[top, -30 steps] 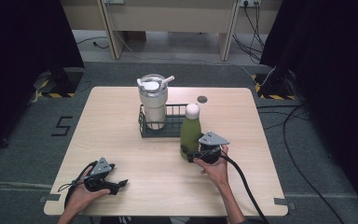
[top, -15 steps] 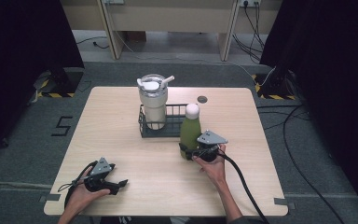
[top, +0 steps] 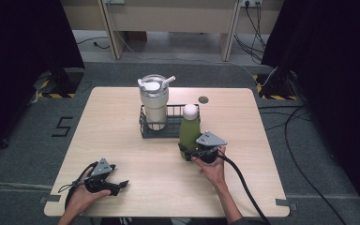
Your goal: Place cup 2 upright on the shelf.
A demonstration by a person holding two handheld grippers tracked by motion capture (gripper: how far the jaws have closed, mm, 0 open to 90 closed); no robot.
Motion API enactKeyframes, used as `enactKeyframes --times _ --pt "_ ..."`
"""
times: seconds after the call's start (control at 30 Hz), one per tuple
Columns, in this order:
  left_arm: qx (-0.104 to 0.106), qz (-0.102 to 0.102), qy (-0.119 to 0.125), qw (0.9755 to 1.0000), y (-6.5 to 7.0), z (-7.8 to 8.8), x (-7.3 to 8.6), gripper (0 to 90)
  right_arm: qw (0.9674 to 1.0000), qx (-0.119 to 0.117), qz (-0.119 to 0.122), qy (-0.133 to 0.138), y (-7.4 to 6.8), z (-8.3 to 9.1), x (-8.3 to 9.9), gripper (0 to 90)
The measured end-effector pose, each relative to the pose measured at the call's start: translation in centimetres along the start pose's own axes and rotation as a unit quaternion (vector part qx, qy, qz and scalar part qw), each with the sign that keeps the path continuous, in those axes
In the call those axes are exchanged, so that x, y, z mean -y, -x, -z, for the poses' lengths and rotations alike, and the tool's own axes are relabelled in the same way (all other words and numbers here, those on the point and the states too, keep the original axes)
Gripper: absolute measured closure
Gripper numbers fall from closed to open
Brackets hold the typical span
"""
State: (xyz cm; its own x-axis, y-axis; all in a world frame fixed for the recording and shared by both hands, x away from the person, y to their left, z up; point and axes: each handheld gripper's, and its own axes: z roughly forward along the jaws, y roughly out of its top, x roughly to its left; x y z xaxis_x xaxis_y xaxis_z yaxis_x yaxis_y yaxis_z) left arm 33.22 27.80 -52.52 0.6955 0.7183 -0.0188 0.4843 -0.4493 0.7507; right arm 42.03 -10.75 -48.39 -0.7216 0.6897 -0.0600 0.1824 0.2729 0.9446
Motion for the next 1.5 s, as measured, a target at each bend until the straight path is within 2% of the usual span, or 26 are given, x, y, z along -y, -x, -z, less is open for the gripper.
enactKeyframes --times 0.17,0.47,0.77,1.5 --pt "0.000 0.000 0.000 1.0000 0.0 0.0 0.0 13.6 0.9999 -0.005 -0.002 0.011 -0.1 0.5 -1.0 21.0" --pt "0.000 0.000 0.000 1.0000 0.0 0.0 0.0 13.6 0.9999 -0.005 0.000 0.013 0.0 0.9 -2.2 21.0" --pt "-0.001 0.001 -0.001 1.0000 0.0 0.0 0.0 13.6 0.9996 -0.009 -0.013 0.024 0.6 1.0 -3.6 21.0" --pt "-0.001 0.001 -0.001 1.0000 0.0 0.0 0.0 13.6 0.9997 0.000 -0.010 0.022 2.1 0.7 -9.0 21.0"
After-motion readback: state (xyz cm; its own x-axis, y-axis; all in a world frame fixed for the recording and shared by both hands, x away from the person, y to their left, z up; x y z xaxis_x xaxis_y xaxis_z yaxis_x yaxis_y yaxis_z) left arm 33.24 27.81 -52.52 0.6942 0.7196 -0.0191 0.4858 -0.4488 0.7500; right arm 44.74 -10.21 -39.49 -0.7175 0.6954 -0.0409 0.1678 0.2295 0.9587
